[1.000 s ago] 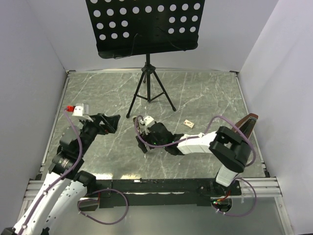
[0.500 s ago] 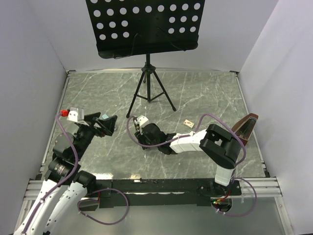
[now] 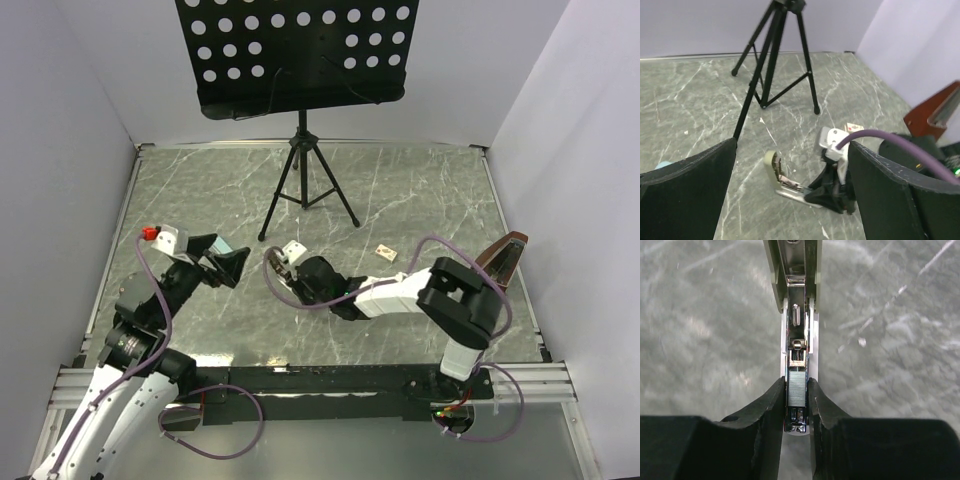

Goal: Load the staples into the stapler

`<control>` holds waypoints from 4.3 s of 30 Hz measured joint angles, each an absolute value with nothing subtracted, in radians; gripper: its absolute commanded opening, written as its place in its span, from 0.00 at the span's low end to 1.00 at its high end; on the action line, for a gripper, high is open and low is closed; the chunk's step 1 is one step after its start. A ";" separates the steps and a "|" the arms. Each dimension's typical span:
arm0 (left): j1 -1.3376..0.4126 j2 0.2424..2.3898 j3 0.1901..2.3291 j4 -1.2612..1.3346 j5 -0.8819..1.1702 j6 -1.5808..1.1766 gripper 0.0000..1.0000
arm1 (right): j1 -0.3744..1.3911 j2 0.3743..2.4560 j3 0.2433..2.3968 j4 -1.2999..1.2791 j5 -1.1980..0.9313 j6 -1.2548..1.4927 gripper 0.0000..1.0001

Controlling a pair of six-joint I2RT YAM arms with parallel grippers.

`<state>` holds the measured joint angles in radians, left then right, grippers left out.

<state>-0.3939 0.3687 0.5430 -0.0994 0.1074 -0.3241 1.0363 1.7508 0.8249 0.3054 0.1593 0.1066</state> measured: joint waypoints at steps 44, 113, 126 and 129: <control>-0.399 0.735 0.675 -0.147 1.158 0.244 0.92 | 1.028 0.934 0.707 -0.189 -0.398 -0.243 0.00; -0.481 0.508 0.398 0.342 0.651 -0.228 0.01 | 0.621 1.041 0.377 0.726 -0.488 0.737 0.53; -0.481 0.509 0.398 0.348 0.685 -0.235 0.01 | 0.621 1.127 0.376 0.872 -0.653 0.607 0.56; -0.481 0.513 0.398 0.352 0.710 -0.242 0.01 | 0.617 1.135 0.372 0.918 -0.700 0.577 0.57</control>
